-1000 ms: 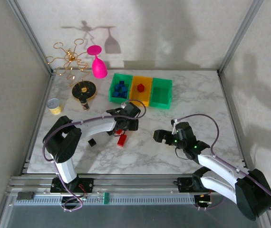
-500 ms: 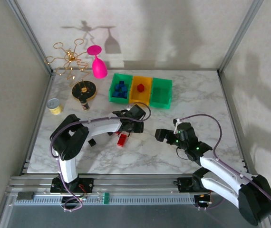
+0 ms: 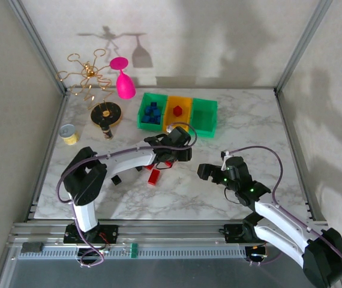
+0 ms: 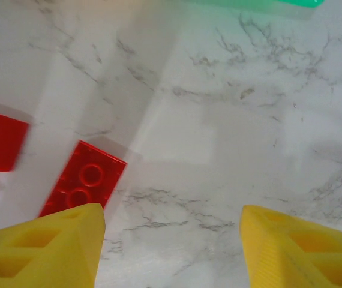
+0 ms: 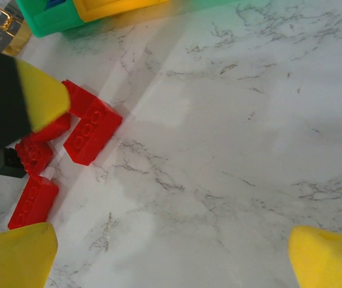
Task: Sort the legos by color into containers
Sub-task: Pick up the lego from the center of the table.
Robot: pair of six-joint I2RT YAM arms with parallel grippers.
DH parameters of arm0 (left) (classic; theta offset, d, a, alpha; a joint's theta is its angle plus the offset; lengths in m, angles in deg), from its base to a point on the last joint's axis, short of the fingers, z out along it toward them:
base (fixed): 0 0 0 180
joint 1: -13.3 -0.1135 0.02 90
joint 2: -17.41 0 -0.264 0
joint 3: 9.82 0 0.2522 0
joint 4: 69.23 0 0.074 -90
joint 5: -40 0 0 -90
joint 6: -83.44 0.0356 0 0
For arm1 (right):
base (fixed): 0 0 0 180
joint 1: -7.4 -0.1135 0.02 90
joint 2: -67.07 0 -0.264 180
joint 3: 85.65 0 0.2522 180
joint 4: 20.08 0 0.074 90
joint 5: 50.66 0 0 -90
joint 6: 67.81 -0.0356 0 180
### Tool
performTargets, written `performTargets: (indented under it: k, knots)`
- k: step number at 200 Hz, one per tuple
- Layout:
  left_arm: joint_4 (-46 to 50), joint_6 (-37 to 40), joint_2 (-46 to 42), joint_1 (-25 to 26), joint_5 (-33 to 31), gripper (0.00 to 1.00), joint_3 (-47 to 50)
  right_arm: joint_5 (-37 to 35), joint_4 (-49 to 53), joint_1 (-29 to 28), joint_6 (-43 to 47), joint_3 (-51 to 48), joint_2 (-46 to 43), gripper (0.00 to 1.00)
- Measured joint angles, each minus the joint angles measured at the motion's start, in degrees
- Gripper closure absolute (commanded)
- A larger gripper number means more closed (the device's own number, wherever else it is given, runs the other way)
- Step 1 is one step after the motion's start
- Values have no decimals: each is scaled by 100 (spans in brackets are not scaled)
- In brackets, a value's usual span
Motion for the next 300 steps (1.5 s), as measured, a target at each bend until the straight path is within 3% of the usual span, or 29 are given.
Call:
performTargets:
  k: [46,107,174,280,300]
  knots:
    - [446,603,52,-50,-669,36,15,-4,114,0,2,-15,0,1]
    - [380,1056,664,-212,-529,37,55,-28,122,0,2,-15,0,2]
    - [376,1163,942,-201,-334,52,52,-26,125,0,0,-15,0,1]
    - [269,1147,909,-201,-245,86,83,-26,125,0,2,-15,11,1]
    - [275,1134,817,-201,-245,88,109,-26,127,0,2,-15,11,1]
